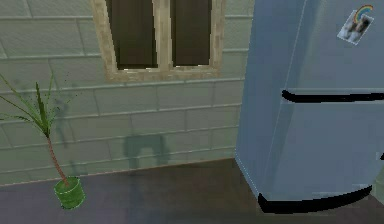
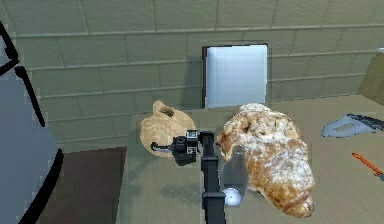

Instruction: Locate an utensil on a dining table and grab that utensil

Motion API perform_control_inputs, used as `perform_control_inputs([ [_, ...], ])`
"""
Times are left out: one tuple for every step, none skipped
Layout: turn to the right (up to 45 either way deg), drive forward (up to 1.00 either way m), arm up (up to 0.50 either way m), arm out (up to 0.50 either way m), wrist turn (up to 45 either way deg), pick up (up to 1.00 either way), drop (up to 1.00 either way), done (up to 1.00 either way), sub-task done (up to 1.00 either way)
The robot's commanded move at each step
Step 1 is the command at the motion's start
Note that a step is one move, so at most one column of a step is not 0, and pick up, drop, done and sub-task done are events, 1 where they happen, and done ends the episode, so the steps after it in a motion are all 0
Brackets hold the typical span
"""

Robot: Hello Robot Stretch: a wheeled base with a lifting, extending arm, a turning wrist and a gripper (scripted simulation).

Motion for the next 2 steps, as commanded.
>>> perform_control_inputs([
  [0.0, 0.0, 0.1, 0.0, 0.0, 0.0, 0.0, 0.0, 0.0],
  [0.0, 0.0, 0.0, 0.0, 0.0, 0.0, 0.0, 1.0, 0.0],
])
